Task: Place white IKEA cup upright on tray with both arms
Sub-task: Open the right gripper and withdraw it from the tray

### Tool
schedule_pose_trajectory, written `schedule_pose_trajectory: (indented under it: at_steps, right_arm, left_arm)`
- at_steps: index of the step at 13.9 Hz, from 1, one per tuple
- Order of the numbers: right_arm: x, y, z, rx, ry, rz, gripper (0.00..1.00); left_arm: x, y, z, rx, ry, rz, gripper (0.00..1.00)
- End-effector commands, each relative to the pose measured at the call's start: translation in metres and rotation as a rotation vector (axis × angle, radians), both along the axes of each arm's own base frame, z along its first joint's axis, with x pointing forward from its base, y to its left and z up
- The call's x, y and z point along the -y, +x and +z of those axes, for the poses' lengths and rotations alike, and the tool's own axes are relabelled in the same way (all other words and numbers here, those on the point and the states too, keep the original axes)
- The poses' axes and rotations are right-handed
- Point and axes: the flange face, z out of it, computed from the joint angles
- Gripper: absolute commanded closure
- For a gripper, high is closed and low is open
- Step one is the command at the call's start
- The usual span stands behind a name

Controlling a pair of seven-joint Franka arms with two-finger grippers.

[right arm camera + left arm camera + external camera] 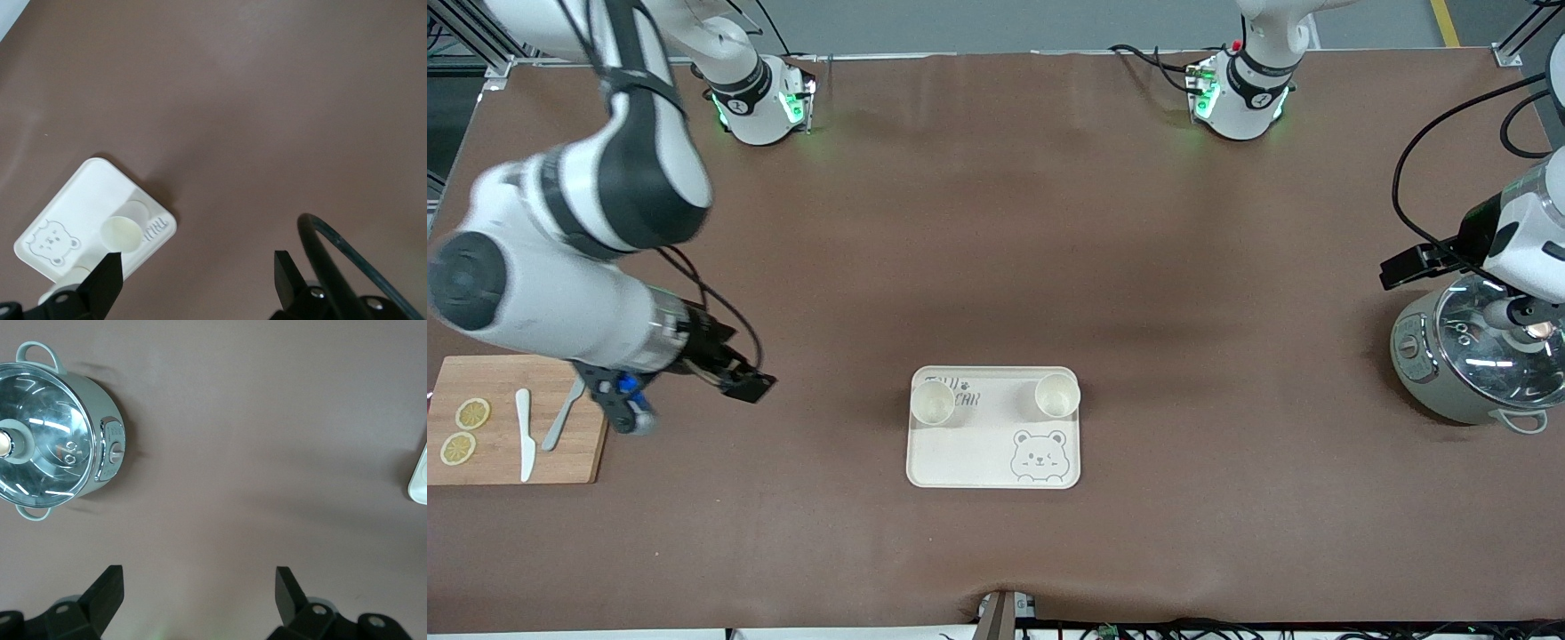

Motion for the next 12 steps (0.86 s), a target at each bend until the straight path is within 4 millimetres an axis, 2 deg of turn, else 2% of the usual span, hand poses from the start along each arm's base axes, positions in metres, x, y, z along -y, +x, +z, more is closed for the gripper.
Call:
schedule_pose_trajectory:
  at_steps: [1,2,5,10,12]
  right_arm:
    - [0.048,-0.02,0.033,0.004,0.013,0.085,0.0]
    - [0.062,-0.029,0.041,0.005,-0.005,0.14,0.0]
    - [0.121,-0.057,0.062,0.037,0.025,0.29,0.0]
    - [0.173,-0.093,0.097,0.08,0.04,0.428,0.0]
    - [0.179,-0.1,0.101,0.054,0.042,0.437,0.0]
  left_arm:
    - [-0.001,-0.008,0.006,0.023,0.033,-0.02,0.0]
    - [0.0,-0.007,0.008,0.031,0.032,-0.021,0.0]
    - [-0.001,-0.007,0.013,0.045,0.033,-0.021,0.0]
    - [-0.004,-0.014,0.025,0.06,0.03,-0.013,0.0]
    - [-0.005,-0.016,0.029,0.066,0.031,-0.006,0.0]
